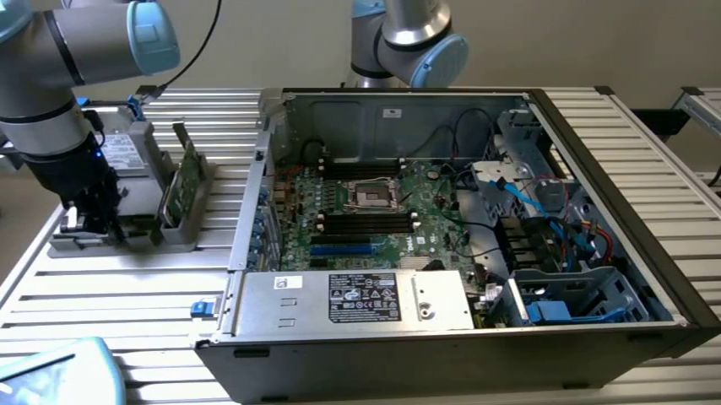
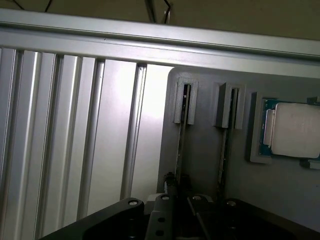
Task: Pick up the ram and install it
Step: 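Pick up the ram and move it above insertion slot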
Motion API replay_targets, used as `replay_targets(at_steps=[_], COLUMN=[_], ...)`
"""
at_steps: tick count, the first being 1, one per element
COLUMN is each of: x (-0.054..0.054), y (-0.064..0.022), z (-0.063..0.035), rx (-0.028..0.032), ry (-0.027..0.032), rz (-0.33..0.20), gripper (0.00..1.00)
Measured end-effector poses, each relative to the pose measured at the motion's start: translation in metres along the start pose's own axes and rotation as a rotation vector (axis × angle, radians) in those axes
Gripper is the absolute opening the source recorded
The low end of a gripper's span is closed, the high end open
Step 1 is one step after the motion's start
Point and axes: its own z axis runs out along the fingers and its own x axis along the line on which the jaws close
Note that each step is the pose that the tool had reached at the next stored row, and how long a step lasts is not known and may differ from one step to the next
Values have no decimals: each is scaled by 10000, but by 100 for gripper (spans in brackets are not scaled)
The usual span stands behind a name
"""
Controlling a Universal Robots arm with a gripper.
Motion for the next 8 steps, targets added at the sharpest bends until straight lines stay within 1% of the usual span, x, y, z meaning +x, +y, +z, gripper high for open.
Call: replay_targets(at_steps=[6, 8], x=[0, 1], y=[0, 1], z=[-2, -21], rx=[1, 0], ry=[-1, -2], rz=[0, 0], gripper=[14, 14])
